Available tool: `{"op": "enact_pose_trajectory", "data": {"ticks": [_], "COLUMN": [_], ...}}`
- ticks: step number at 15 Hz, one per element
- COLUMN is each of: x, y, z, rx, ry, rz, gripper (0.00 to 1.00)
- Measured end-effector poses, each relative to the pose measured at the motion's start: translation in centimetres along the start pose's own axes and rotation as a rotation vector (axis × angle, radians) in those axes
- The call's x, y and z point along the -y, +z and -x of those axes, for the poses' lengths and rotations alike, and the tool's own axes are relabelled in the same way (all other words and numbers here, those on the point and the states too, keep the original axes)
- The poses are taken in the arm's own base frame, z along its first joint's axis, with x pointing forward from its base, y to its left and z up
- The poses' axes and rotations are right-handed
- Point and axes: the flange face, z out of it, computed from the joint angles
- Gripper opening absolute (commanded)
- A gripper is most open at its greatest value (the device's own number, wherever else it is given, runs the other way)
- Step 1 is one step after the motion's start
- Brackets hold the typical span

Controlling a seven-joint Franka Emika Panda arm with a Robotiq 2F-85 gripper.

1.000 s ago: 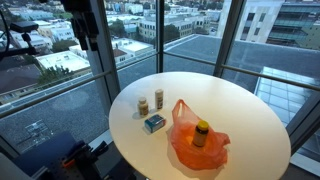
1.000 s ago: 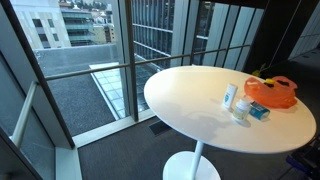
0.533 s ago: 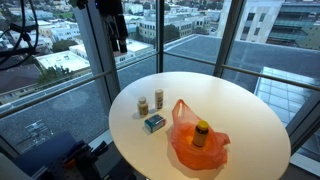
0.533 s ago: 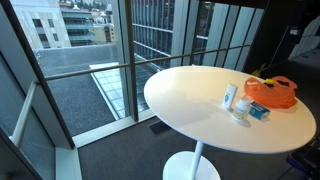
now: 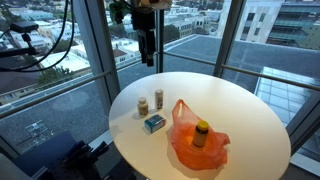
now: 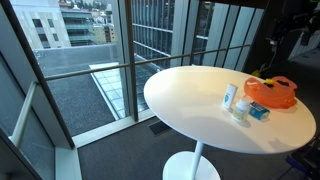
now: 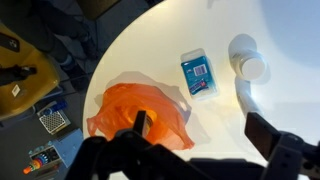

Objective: Take the bottle out of the carrier bag

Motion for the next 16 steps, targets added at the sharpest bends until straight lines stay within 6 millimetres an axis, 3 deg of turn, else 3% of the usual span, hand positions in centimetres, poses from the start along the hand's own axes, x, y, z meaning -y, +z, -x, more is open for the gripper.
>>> {"op": "enact_pose_trajectory", "data": {"ticks": [9, 12, 16], "x": [-0.6, -0.7, -0.7], "y": [5.0, 6.0, 6.0], "z": [-7.7, -9.1, -9.5], "rx": [0.01, 0.021, 0.019], "ry": [0.076, 0.089, 0.092], "rz": [-0.018, -0.012, -0.012], "gripper": [1.0, 1.0, 1.0]}}
